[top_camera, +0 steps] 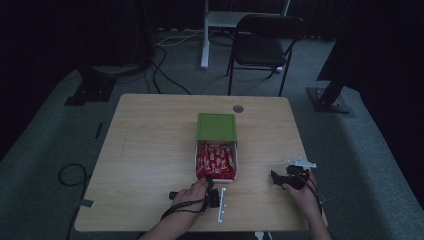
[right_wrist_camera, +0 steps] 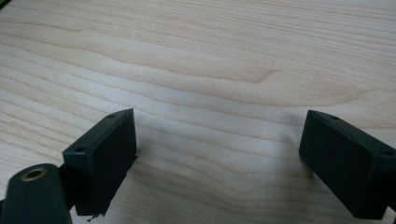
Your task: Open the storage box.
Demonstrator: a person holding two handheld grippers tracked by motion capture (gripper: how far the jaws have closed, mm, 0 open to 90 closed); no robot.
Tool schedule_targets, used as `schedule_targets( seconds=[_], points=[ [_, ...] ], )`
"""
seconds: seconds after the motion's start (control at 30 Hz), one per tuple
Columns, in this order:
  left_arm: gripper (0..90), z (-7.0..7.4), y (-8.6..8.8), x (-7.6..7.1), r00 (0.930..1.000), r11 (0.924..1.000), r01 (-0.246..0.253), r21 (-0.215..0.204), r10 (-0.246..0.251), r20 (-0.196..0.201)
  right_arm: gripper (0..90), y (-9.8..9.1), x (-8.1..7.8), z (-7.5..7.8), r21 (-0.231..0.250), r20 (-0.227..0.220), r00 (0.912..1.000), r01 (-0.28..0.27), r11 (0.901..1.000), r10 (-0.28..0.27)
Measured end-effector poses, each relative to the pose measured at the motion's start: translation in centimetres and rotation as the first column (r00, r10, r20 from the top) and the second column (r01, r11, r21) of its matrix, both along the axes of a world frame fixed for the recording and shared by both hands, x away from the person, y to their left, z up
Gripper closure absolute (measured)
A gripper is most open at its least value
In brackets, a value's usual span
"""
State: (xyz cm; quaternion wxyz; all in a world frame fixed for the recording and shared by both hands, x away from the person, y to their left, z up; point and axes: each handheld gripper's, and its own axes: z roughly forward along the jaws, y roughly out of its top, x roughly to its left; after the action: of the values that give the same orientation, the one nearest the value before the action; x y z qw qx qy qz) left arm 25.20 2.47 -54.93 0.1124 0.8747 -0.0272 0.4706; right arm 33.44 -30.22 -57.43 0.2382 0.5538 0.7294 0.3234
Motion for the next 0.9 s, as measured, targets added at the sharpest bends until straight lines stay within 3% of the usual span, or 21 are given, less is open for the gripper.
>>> schedule_targets(
  seconds=[0.63,0.9],
  points=[
    [72.3,0.2,-0.1,-1.3,0.9996,0.9996,0.016,-0.022,-0.017,-0.024,10.7,0.0,0.0,0.0,0.0,0.0,1.0,0.0,1.0,0.0],
    [67.7,0.5,0.3,-1.4,0.9973,0.9983,0.025,-0.053,-0.028,-0.067,10.7,0.0,0.0,0.0,0.0,0.0,1.0,0.0,1.0,0.0]
  ],
)
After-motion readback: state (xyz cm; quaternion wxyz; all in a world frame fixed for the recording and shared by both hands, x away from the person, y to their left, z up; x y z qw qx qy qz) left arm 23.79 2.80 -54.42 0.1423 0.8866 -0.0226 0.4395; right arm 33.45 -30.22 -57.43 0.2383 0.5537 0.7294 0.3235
